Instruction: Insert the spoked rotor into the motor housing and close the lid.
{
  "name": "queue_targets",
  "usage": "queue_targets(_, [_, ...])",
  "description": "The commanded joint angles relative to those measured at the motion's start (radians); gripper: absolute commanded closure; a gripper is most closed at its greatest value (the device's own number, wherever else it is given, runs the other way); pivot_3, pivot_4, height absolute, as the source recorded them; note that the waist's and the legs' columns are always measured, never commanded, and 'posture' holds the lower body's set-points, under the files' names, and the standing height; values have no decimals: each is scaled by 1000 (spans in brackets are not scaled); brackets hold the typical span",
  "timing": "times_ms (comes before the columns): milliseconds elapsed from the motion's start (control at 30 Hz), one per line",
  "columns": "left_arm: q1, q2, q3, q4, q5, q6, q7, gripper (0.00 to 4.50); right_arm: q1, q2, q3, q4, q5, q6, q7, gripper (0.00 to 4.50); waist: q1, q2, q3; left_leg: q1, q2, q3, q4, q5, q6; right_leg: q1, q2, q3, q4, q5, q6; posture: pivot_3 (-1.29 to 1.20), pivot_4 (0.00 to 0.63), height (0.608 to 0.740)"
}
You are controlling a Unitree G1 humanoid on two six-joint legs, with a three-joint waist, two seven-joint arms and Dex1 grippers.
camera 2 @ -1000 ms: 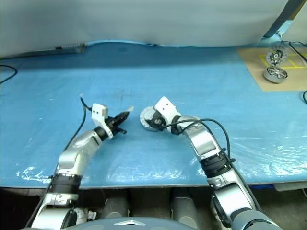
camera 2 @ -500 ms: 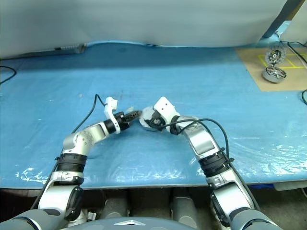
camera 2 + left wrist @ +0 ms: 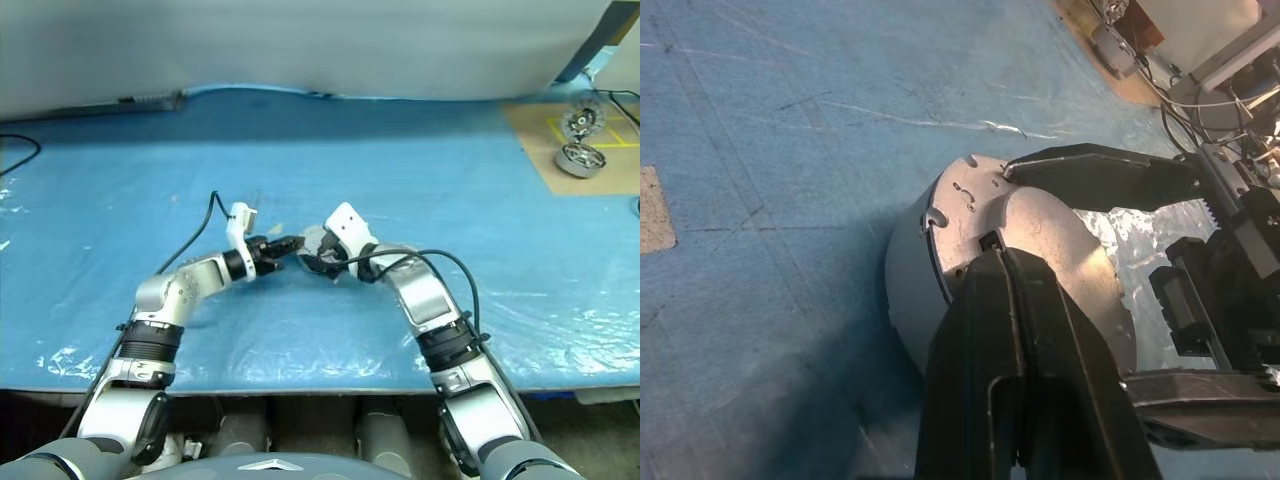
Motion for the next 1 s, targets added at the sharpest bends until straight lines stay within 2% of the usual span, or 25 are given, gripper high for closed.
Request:
queue_targets(33, [17,0,-32,6,25,15,-2,4500,46,1,-126,-97,160,152,31,18,6,0,0,0,-1,0,-1,0,0,0,0,0,-1,0,0,0,150,740])
queue_targets(200, [20,3,-33,5,30,7,-5,4500,87,8,-321,-179,348,330,-2,18,17,0,0,0,0,0,-5,0,0,-1,0,0,-1,-1,1,0,150,740])
queue_targets(333, [17,0,-36,11,37,0,-10,4500,86,48,-459,-150,453,463,-95,18,16,0,0,0,-1,0,-5,0,0,-1,0,0,-1,-1,1,0,150,740])
queue_targets(700, [24,-12,-42,8,56,-12,-17,4500,52,173,-548,-17,585,630,-210,18,17,1,1,-1,-1,0,-6,0,0,-2,-1,-1,-2,-1,1,0,150,740])
queue_targets(833, [32,-14,-38,-2,57,-9,-12,4500,32,217,-620,20,663,679,-235,18,17,1,1,-1,-2,0,-7,0,0,-2,-1,-1,-3,-1,2,0,150,740])
queue_targets(933, [38,-14,-37,-7,58,-9,-10,4500,17,223,-674,42,714,717,-252,601,17,1,1,0,-2,0,-9,0,0,-2,-1,-1,-4,-2,2,0,150,740])
queue_targets(1000, [41,-16,-37,-6,59,-11,-10,4500,17,215,-690,48,738,743,-251,1266,17,1,1,0,-2,0,-10,0,-1,-2,-1,-1,-4,-2,2,0,150,740])
